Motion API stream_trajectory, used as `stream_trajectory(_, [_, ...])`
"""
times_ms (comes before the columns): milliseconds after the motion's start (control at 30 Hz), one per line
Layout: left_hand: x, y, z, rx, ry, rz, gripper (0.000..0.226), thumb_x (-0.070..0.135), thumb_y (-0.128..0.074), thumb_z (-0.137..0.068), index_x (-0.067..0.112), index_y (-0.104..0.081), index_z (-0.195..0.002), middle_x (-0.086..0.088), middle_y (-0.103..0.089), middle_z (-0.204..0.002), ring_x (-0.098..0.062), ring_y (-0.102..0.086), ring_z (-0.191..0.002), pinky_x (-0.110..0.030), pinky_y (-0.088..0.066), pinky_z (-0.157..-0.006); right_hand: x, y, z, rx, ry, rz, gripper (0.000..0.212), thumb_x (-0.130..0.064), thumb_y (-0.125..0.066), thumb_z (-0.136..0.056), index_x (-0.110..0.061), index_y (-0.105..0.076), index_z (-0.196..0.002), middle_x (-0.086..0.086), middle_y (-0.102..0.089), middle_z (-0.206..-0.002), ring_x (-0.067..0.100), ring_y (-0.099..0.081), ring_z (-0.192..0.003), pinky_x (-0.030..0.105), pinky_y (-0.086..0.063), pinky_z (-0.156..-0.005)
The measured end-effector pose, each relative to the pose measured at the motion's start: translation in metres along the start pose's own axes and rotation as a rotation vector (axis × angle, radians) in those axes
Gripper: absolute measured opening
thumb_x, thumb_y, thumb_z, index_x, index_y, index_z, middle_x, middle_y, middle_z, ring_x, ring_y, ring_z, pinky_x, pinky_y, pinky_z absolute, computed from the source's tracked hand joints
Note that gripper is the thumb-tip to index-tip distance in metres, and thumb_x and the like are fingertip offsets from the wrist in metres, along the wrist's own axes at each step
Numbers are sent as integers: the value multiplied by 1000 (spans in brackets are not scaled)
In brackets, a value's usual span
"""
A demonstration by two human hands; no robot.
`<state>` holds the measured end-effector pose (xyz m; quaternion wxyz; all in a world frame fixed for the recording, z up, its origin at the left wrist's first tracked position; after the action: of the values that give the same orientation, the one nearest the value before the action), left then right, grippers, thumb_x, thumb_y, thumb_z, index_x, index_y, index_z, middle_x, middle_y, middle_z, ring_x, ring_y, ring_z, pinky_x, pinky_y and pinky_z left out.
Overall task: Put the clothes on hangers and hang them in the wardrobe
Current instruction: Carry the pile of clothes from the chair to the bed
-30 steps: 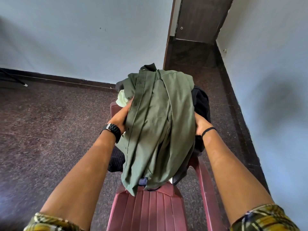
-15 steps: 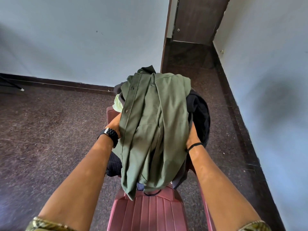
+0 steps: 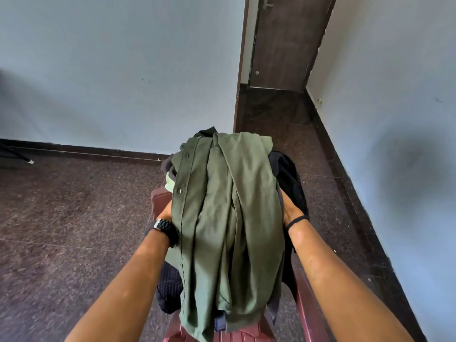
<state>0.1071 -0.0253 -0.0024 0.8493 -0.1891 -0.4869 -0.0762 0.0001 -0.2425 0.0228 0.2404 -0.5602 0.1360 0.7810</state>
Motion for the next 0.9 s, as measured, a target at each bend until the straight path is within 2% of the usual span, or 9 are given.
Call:
stream_trajectory(67, [7, -5, 11, 16, -33, -23, 35, 5, -21, -103, 14, -46, -80, 4, -64, -56, -5, -63, -65, -13, -47, -55, 1, 1, 4, 14, -13, -4, 34, -26, -30, -103, -19, -56, -83, -12, -64, -55, 13, -51, -74, 27, -42, -67])
stream_trajectory(200, [24, -13, 35, 60, -35, -37, 29, 12, -29, -103, 6, -56, -97, -7, -49, -73, -19, -53, -67, -22, -44, -61, -9, 2, 16, 77, -47, -158, 33, -26, -28, -104, -20, -55, -87, 0, -57, -81, 12, -51, -78, 25, -43, -68])
stream_trajectory(333, [59, -17, 54, 18, -105, -107, 37, 6, -31, -102, -7, -38, -136, -16, -50, -130, -22, -41, -103, -33, -36, -91, -46, -6, 46, 18, 0, -276, 26, -35, -46, -97, -19, -59, -82, 4, -62, -70, 18, -54, -71, 22, -49, -54])
stream_trajectory(400, [83, -25, 71, -41, -145, -108, 40, 18, -29, -103, -2, -40, -136, -19, -45, -136, -23, -41, -107, -41, -32, -106, -71, -12, 67, -35, 57, -292, 41, -53, -88, -47, -22, -72, -68, 1, -67, -55, 18, -64, -58, 18, -47, -41])
stream_trajectory(433, [91, -28, 79, -60, -141, -71, 41, 26, -30, -102, 3, -46, -131, -17, -49, -130, -24, -44, -107, -44, -30, -109, -81, -12, 75, -24, 62, -288, 51, -56, -91, -31, -19, -74, -60, 1, -66, -53, 15, -65, -51, 18, -46, -38])
stream_trajectory(533, [115, -33, 108, -114, -183, -56, 37, 38, -34, -99, 10, -58, -106, -17, -57, -120, -28, -53, -102, -45, -38, -105, -106, -13, 102, 7, 68, -416, 41, -45, -45, -96, -12, -62, -77, 3, -64, -54, 17, -62, -55, 22, -49, -49])
stream_trajectory(600, [137, -37, 139, -117, -266, -49, 32, 29, -30, -103, 14, -55, -90, -12, -59, -98, -23, -53, -90, -35, -43, -89, -125, -15, 124, 57, 119, -403, 42, -37, -24, -102, -14, -55, -84, 5, -63, -67, 18, -54, -71, 28, -46, -62])
stream_trajectory(767, [179, -35, 218, -174, -526, -83, 28, 16, -27, -104, 21, -46, -84, 0, -48, -82, -17, -48, -83, -18, -43, -69, -167, -33, 200, 37, 259, -435, 41, -33, -23, -103, -16, -53, -81, 1, -63, -54, 17, -55, -67, 25, -45, -60])
stream_trajectory(900, [203, -18, 283, -199, -710, -90, 24, 2, -29, -101, 10, -43, -120, 3, -45, -87, -19, -39, -102, -19, -41, -77, -187, -45, 261, -7, 387, -441, 39, -33, -22, -103, -17, -52, -86, -6, -64, -49, 14, -51, -72, 21, -49, -55])
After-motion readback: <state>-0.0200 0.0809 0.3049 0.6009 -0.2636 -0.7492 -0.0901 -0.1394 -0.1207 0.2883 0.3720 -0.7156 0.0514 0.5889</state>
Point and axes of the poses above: each hand's wrist, its own z-axis away from the middle knuckle, its own y-axis out of the back of the hand, x = y × z, the point moved 5 cm from there along -z, towards the middle knuckle
